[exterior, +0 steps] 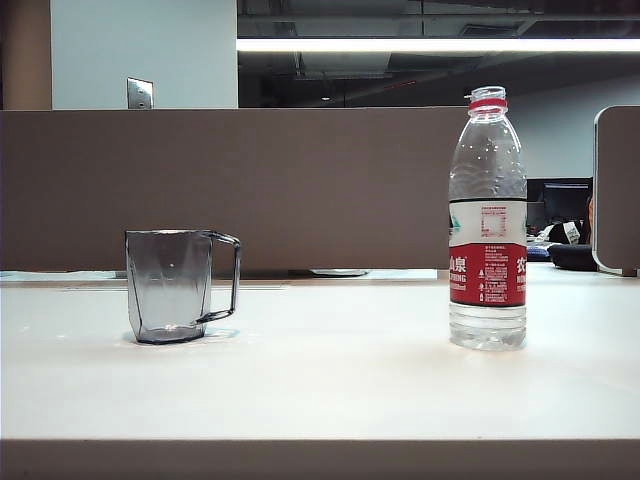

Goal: Pick up the mineral water bottle on the table and pour water into the mug until it's half full.

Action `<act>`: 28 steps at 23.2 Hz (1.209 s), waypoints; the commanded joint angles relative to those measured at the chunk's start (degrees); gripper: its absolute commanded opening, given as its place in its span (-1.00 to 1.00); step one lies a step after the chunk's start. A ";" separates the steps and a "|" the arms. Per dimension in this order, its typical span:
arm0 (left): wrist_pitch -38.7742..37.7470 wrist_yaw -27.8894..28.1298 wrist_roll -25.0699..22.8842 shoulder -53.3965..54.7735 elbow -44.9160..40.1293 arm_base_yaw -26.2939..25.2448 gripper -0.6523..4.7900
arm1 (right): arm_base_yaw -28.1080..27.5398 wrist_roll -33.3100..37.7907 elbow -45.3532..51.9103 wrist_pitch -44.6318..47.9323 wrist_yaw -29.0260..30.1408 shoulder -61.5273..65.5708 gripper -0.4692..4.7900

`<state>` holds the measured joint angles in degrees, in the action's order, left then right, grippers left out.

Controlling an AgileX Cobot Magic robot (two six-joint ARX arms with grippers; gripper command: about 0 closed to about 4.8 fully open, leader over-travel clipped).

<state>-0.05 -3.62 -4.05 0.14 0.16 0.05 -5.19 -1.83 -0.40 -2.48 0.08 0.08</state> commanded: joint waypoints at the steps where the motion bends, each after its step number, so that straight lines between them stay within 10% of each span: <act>1: 0.26 -0.28 0.07 0.02 0.20 -0.07 -0.78 | 0.00 0.13 0.31 1.03 0.11 -0.13 -0.84; 8: -1.20 -0.28 0.96 0.02 0.24 -0.07 -0.78 | 0.02 0.35 0.17 1.05 0.11 -0.13 -0.84; 16: -3.54 -0.28 15.06 0.07 10.25 -0.07 -0.78 | 0.00 16.85 -8.50 4.28 -0.07 0.11 -0.84; 28: -7.54 -9.22 11.56 21.66 38.42 0.57 -0.78 | 0.00 13.57 -41.05 -6.75 10.80 22.56 -0.84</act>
<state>-8.27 -9.78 8.78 20.69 37.43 0.10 -5.21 11.97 -40.01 -10.02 8.36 20.86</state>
